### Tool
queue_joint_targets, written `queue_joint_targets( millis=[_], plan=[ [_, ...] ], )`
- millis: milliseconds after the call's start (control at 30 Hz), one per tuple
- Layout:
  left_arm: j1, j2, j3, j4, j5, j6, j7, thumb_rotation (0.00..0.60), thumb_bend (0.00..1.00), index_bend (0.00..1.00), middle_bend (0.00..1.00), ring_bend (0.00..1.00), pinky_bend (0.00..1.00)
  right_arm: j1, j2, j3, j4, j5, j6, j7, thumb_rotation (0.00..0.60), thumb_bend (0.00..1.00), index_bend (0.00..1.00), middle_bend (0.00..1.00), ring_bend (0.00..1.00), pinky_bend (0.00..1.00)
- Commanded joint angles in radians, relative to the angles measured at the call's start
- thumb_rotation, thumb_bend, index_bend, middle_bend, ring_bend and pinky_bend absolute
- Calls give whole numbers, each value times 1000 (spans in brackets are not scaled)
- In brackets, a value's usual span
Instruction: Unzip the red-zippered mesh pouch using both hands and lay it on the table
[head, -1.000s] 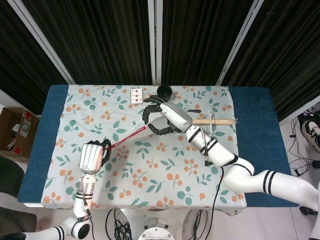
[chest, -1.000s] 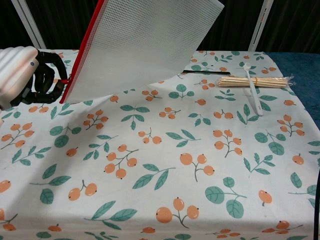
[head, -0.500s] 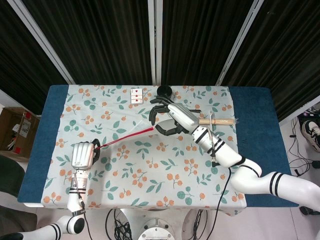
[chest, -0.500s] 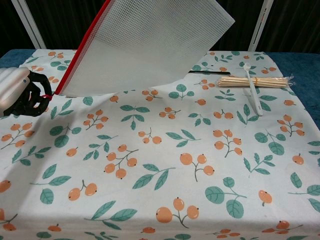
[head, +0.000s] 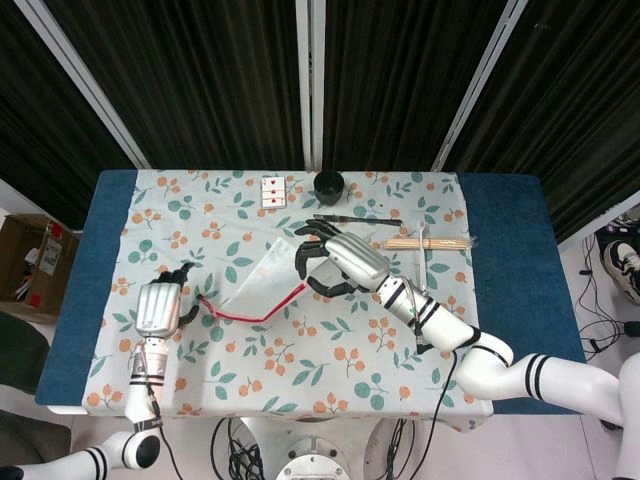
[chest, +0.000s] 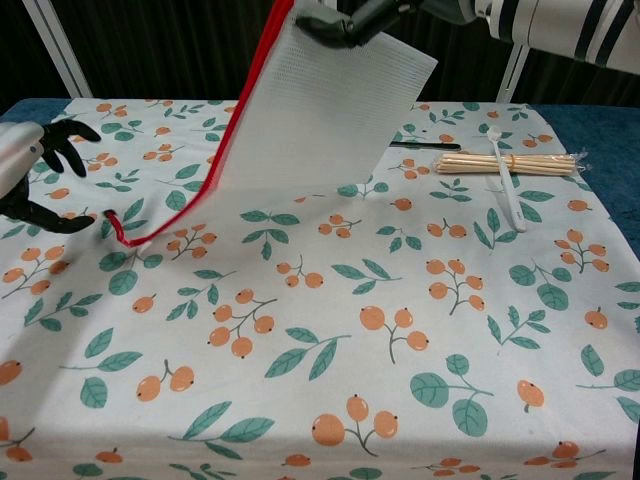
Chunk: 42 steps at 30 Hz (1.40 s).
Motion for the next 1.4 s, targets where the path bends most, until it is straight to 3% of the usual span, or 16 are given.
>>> queue_joint_targets(
  millis=[33,233,433,467,533,600,633,733,867,967,1067,1167,1400],
  plan=[
    [11,44,-17,-50,-24,15,25,600,132,133,262,247,477,-15,-10,-48,14,-47,19,-21,600,474,840,387,131,61],
    [35,90,-35,-95,-23,80,20,600,132,132,255,239,426,-38,48,-155,4,-106,-22,-114,600,415,766,346,90,55],
    [58,113,-28,-101,-7,128,0,600,113,132,255,238,389,-90,95,-227,-2,-83,-55,-355,600,329,615,254,12,0],
    [62,116,-25,-102,-6,132,-3,600,113,132,255,237,384,-96,105,-237,-6,-72,-69,-398,600,291,543,226,4,0],
    [73,128,-17,-112,-8,135,-17,600,107,132,255,228,356,-109,136,-256,-31,-20,-118,-500,600,156,260,131,0,0],
    [84,153,-6,-130,-9,124,-38,600,97,137,254,215,315,-122,170,-267,-75,52,-162,-570,600,38,45,42,0,0],
    [88,174,5,-145,-8,106,-55,600,91,149,246,202,290,-128,183,-270,-92,79,-172,-590,600,14,13,22,0,0],
    [104,260,27,-228,-38,25,-131,600,87,189,206,165,239,-167,214,-277,-121,128,-146,-616,600,0,0,0,0,0],
    [123,347,48,-263,-30,3,-171,600,87,192,193,156,219,-240,254,-281,-136,129,-43,-608,600,0,0,0,0,0],
    [144,393,61,-260,-17,21,-190,600,87,192,193,157,214,-324,267,-264,-129,105,116,-565,600,12,0,3,0,0],
    [179,440,79,-253,8,64,-209,600,88,192,193,150,201,-423,275,-244,-105,85,297,-517,600,117,0,36,0,0],
    [206,484,110,-242,54,91,-248,600,91,191,180,117,177,-490,291,-239,-95,81,393,-487,600,176,0,51,0,0],
    [312,544,170,-262,118,215,-324,600,91,190,175,114,170,-674,310,-261,-74,62,613,-460,600,176,0,51,0,0]
  ],
)
